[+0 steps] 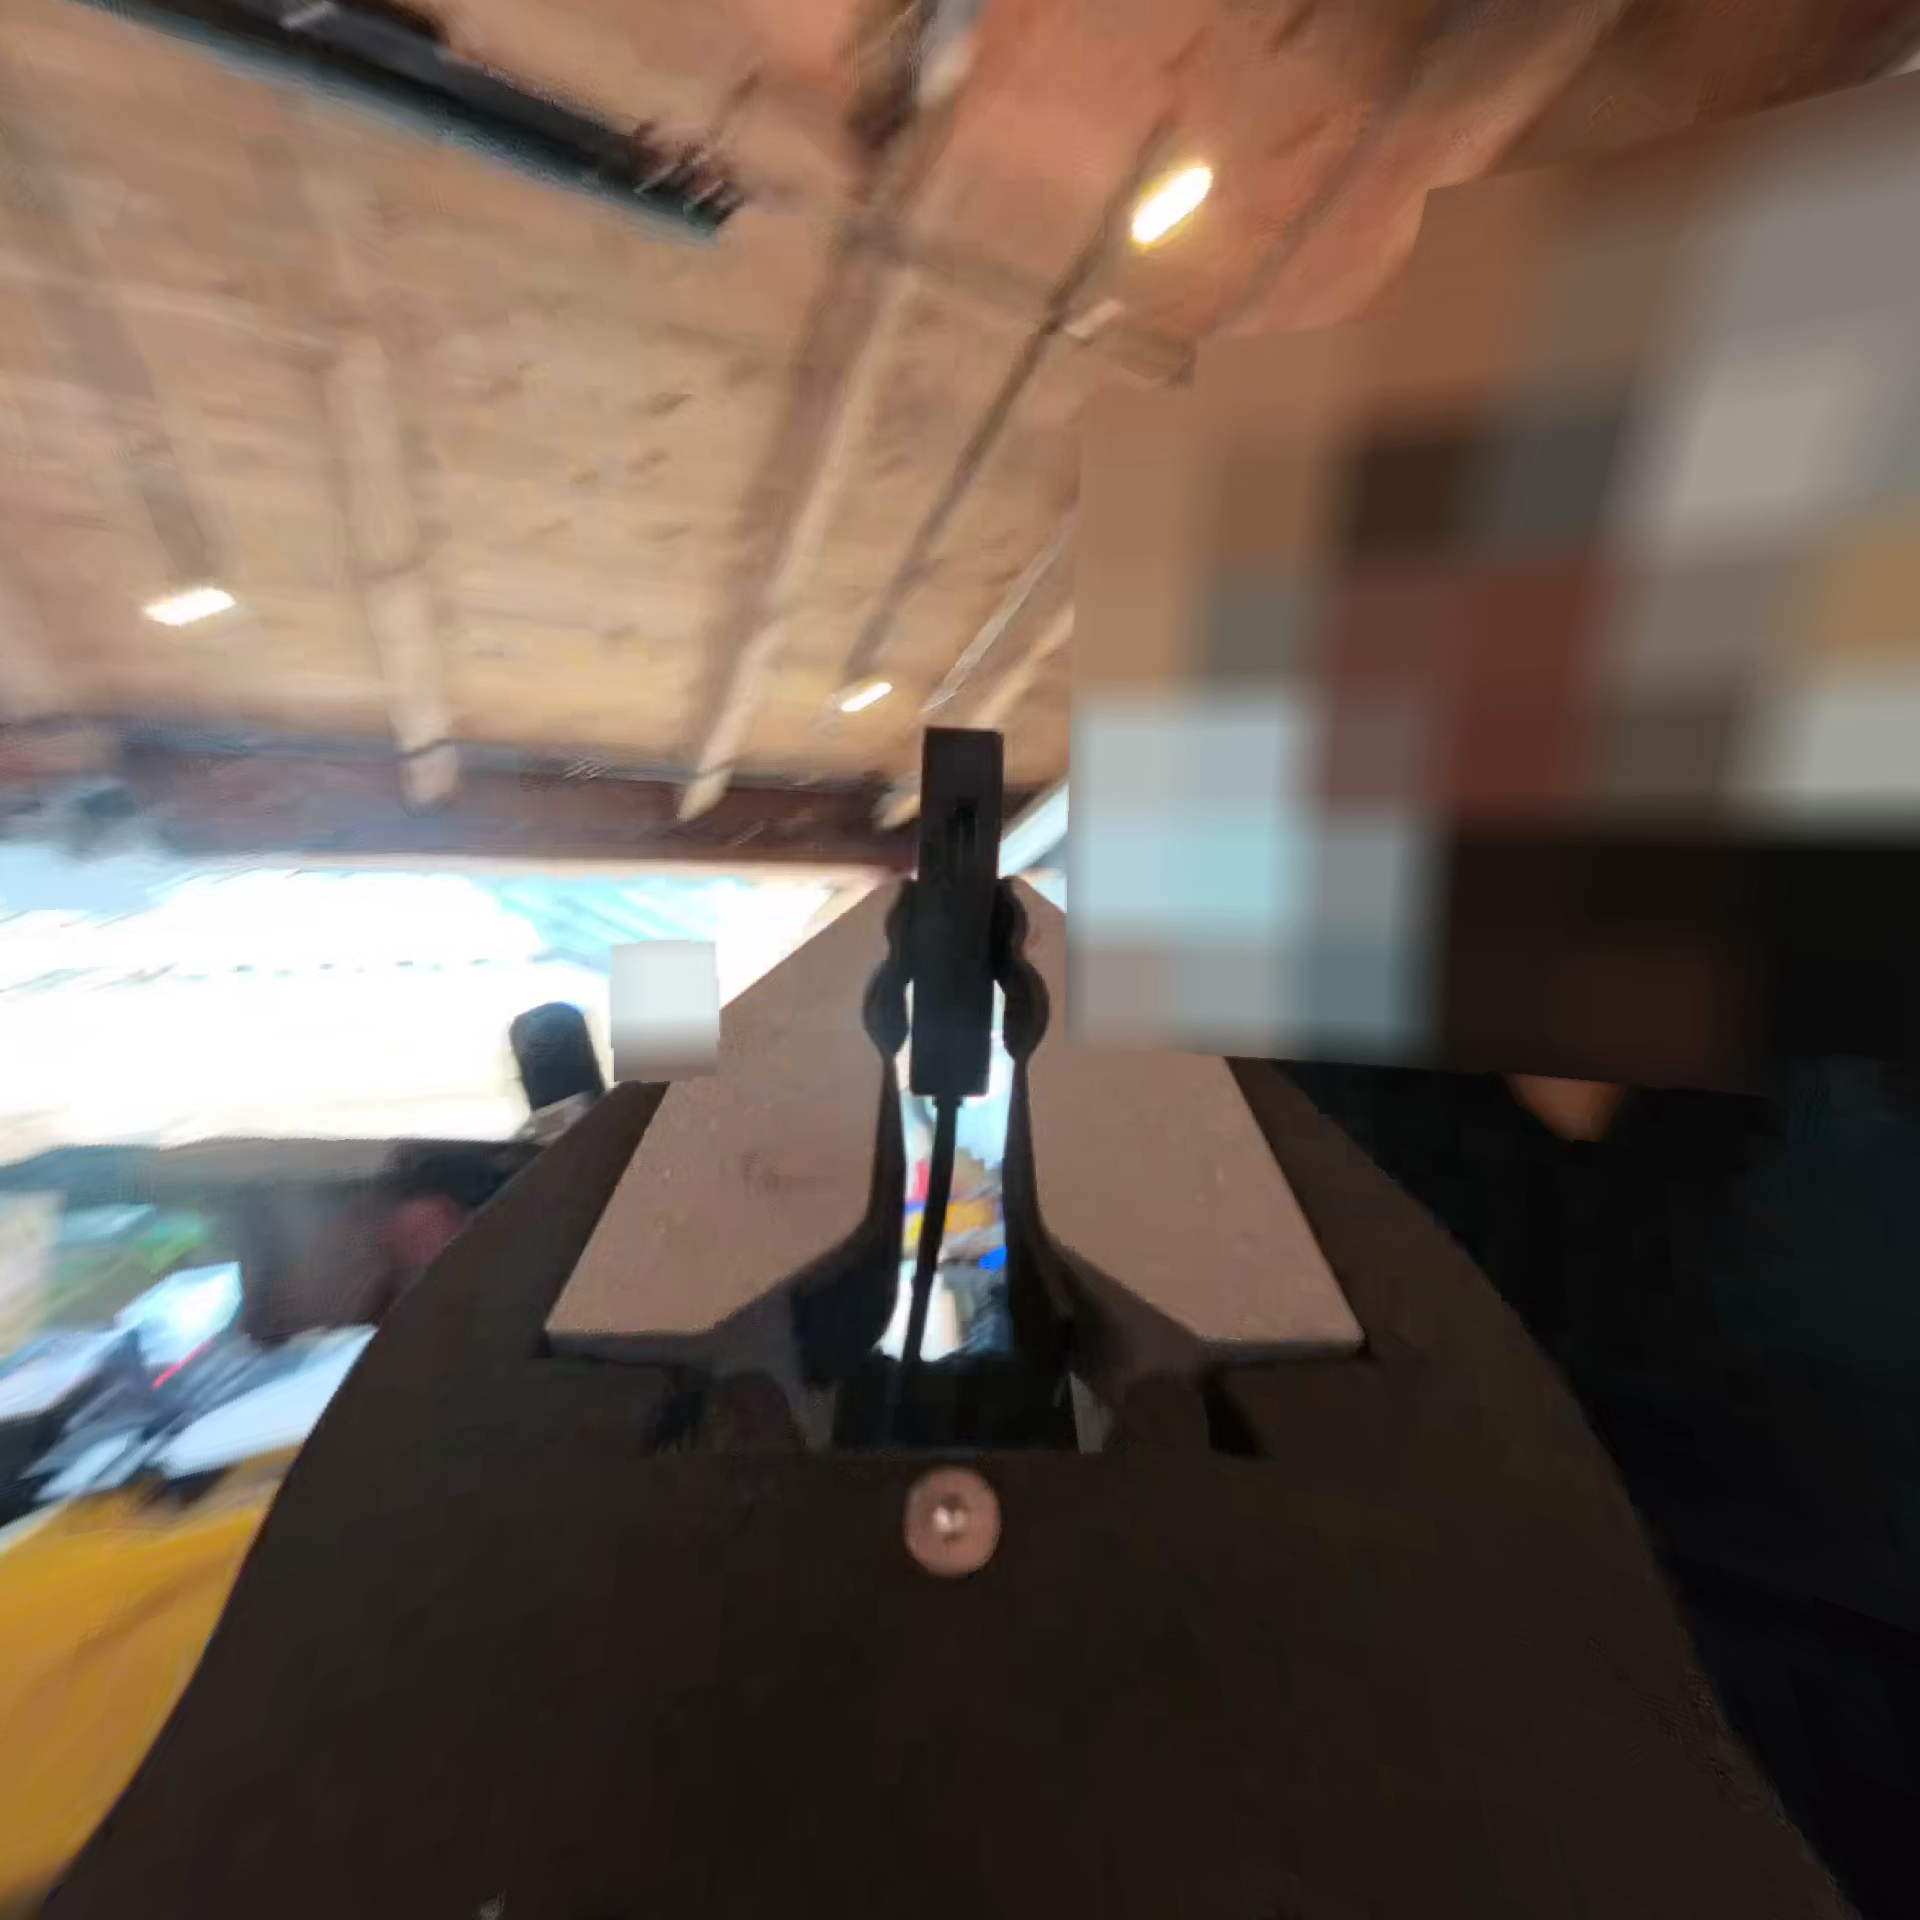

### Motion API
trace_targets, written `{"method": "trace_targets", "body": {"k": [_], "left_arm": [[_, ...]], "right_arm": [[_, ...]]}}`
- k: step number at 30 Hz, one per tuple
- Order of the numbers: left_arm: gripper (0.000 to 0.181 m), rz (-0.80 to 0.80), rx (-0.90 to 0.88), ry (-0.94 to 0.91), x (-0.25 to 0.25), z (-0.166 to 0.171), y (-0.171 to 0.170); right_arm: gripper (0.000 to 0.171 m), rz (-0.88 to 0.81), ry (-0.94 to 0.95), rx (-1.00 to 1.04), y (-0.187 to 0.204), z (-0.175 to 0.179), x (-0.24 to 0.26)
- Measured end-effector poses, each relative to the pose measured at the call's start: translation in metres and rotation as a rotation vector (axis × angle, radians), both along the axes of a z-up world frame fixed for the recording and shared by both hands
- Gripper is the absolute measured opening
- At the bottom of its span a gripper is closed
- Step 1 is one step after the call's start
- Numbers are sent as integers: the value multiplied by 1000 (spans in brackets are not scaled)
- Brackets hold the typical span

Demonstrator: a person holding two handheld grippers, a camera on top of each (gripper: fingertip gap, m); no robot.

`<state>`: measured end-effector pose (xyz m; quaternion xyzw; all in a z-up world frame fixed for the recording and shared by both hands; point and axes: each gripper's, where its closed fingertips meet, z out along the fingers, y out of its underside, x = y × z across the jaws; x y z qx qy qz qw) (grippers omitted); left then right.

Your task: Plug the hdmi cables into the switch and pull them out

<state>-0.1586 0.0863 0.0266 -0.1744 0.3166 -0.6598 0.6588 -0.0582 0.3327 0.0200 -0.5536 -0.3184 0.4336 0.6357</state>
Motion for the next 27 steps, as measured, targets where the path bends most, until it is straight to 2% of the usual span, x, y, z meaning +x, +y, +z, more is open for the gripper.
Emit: {"method": "trace_targets", "body": {"k": [1,2,5,8,12,15,18,21,24,27], "left_arm": [[11,-59,60,-35,-8,1,-14],[11,-41,74,-35,-8,1,-16],[11,64,-38,21,2,-2,10],[11,245,-192,118,18,-14,51],[11,310,-233,232,39,-28,65],[11,321,-246,316,54,-38,70],[11,313,-260,377,65,-47,72],[11,331,-287,428,71,-55,79],[11,339,-302,466,78,-61,83],[11,354,-316,503,83,-68,87]], "right_arm": [[8,-47,-21,35,-1,16,7],[8,-76,-54,60,-2,30,13],[8,-109,-111,124,-9,76,32],[9,-138,-128,164,-16,124,67],[9,-213,-106,203,-15,179,129],[9,-313,-126,216,0,196,169],[8,-322,-138,178,9,193,194],[8,-248,-226,79,11,171,206],[8,-171,-378,-27,10,137,219],[8,-95,-566,-201,11,85,234]]}}
